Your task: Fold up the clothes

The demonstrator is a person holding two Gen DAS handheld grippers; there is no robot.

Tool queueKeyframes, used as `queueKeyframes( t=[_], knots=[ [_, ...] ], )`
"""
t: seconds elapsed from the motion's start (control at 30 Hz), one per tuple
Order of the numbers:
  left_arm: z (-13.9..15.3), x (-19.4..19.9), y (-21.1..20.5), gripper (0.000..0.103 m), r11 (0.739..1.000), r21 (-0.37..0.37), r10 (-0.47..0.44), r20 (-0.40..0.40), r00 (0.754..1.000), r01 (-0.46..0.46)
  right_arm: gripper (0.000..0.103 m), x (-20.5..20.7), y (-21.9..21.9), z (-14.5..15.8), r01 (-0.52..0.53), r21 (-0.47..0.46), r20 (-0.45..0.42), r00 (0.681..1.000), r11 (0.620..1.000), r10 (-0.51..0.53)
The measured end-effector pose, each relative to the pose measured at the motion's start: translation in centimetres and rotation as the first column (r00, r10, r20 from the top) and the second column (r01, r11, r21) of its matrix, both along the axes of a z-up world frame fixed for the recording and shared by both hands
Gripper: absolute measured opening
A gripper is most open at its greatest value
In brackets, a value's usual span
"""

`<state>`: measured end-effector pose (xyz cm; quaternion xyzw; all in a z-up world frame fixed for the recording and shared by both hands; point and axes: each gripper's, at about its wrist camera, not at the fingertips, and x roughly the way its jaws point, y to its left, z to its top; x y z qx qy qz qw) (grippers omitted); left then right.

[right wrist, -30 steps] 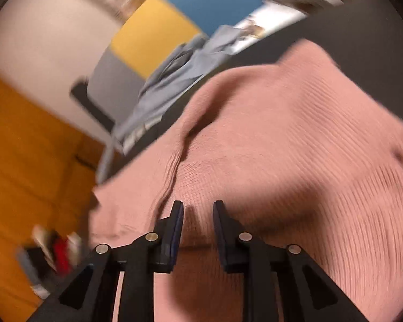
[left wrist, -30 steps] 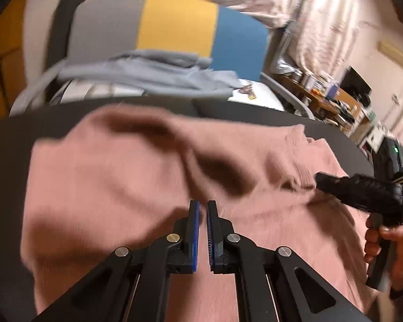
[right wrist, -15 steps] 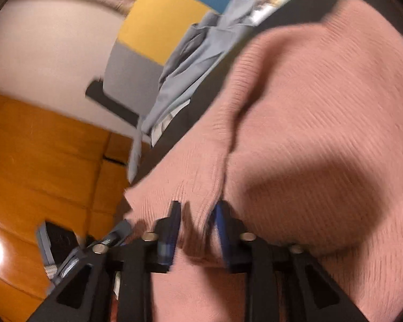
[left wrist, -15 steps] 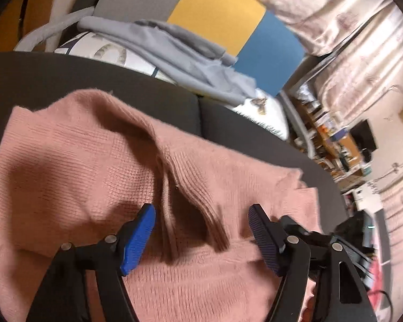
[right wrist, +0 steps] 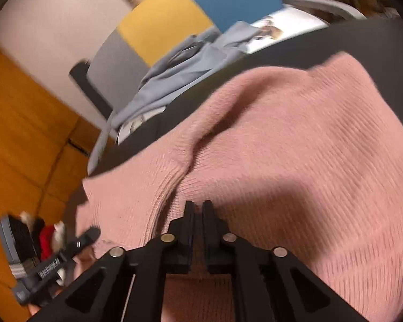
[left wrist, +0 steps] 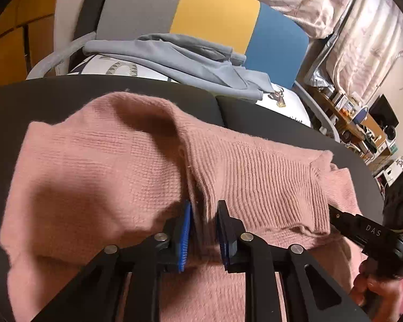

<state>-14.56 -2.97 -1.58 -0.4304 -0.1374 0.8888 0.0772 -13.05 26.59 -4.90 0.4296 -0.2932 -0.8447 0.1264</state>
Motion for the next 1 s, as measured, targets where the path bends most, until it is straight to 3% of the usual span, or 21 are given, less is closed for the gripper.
queueKeyframes(
  t=[0.03, 0.13, 0.2, 0.23, 0.27, 0.4, 0.47, 0.5, 0.57, 0.63, 0.73, 0.9, 1.0],
  knots=[
    [0.4, 0.6, -0.6, 0.025, 1.000, -0.005, 0.022, -0.019, 1.000, -0.022, 0.021, 0.4, 0.4, 0.5, 0.024, -0.011, -0.015, 1.000, 1.000, -0.025],
    [1.9, 1.3, -0.9, 0.028, 0.992, -0.069, 0.099, -0.120, 0.988, -0.108, 0.022, 0.6, -0.4, 2.3, 0.019, 0.022, -0.092, 0.996, 1.000, -0.017],
    [3.0, 1.3, -0.4, 0.042, 0.982, -0.119, 0.127, -0.175, 0.976, -0.149, 0.022, -0.3, -2.7, 3.6, -0.062, 0.109, -0.117, 0.990, 0.992, 0.074],
    [3.2, 0.9, 0.2, 0.053, 0.979, -0.138, 0.125, -0.184, 0.975, -0.151, 0.022, -0.8, -3.7, 4.0, -0.093, 0.144, -0.124, 0.986, 0.985, 0.112],
    [3.2, 0.5, 0.8, 0.059, 0.976, -0.162, 0.117, -0.187, 0.975, -0.148, 0.022, -1.3, -4.9, 4.2, -0.127, 0.173, -0.126, 0.981, 0.977, 0.149],
    [1.0, -1.9, 3.9, 0.061, 0.940, -0.327, 0.047, -0.159, 0.986, -0.097, 0.022, -2.4, -8.2, 3.0, -0.226, 0.286, -0.066, 0.965, 0.931, 0.254],
    [-1.1, -2.2, 3.8, 0.072, 0.924, -0.373, 0.044, -0.119, 0.992, -0.085, 0.019, -2.5, -9.2, 2.3, -0.252, 0.373, -0.047, 0.956, 0.893, 0.289],
    [-1.3, -2.4, 2.9, 0.076, 0.940, -0.327, 0.064, -0.106, 0.992, -0.095, 0.018, -2.5, -9.0, 2.4, -0.229, 0.443, -0.044, 0.960, 0.867, 0.277],
    [-1.7, -2.8, 1.1, 0.103, 0.965, -0.234, 0.102, -0.077, 0.992, -0.118, 0.018, -2.7, -8.2, 2.2, -0.172, 0.521, -0.041, 0.973, 0.836, 0.226],
    [-2.1, -3.0, -0.3, 0.103, 0.982, -0.142, 0.117, -0.052, 0.992, -0.124, 0.019, -3.0, -7.3, 1.6, -0.173, 0.470, -0.050, 0.974, 0.865, 0.221],
    [-2.0, -2.7, -0.2, 0.103, 0.981, -0.150, 0.114, -0.068, 0.991, -0.123, 0.019, -2.8, -6.7, 2.1, -0.201, 0.449, -0.042, 0.968, 0.871, 0.246],
    [-2.1, -2.4, 0.0, 0.103, 0.979, -0.165, 0.111, -0.079, 0.991, -0.123, 0.022, -3.3, -4.0, 5.3, -0.078, 0.343, -0.152, 0.979, 0.936, 0.137],
    [-2.1, -2.3, 0.2, 0.103, 0.978, -0.169, 0.112, -0.085, 0.990, -0.125, 0.022, -6.1, -4.4, 4.5, -0.095, 0.409, -0.090, 0.985, 0.907, 0.144]
  ],
)
